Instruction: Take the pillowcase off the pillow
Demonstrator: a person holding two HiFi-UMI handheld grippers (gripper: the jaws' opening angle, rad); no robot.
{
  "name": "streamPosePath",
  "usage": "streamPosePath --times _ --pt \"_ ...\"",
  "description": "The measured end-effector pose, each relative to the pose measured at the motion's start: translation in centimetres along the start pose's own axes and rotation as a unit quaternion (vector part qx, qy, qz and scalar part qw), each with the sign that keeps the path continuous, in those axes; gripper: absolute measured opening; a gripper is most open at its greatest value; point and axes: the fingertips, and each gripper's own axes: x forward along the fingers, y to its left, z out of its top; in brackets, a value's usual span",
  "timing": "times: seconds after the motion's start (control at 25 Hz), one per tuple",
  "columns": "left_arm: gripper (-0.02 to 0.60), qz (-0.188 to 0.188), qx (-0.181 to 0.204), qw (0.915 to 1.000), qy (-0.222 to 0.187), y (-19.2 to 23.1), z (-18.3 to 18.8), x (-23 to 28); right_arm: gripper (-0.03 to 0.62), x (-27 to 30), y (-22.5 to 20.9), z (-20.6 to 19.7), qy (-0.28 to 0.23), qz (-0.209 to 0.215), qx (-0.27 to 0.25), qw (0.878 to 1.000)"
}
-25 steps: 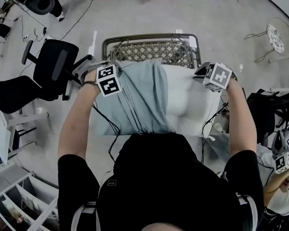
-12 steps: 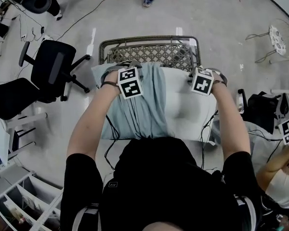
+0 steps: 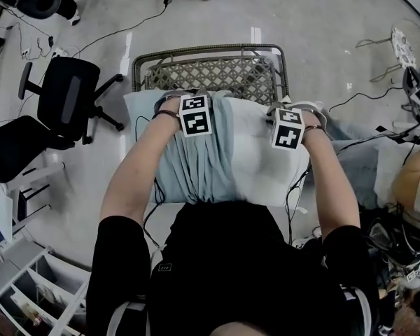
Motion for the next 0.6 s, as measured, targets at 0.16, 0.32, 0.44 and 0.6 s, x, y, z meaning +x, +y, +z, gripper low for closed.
streamPosePath --times 0.16,0.32,0.44,0.6 --pt "0.016 0.025 0.056 0.9964 0.060 -0.5 -1.9 -0.7 0.054 -0.3 -0.5 -0.7 -0.016 0.007 0.029 0.999" --pt "0.012 0.032 0.058 0.9930 0.097 -0.9 -6.0 -3.5 0.049 -1.0 -1.0 -1.6 -0.028 0.014 0.041 0.999" --pt "0.011 0.041 0.025 0.9960 0.074 -1.5 -7.0 -4.9 0.049 -1.9 -1.2 -1.5 -0.049 0.025 0.062 0.997" --pt "0.065 0.075 -0.075 0.9943 -0.002 -0.2 -6.6 -6.3 0.094 -2.3 -2.0 -1.0 -0.060 0.013 0.065 0.996"
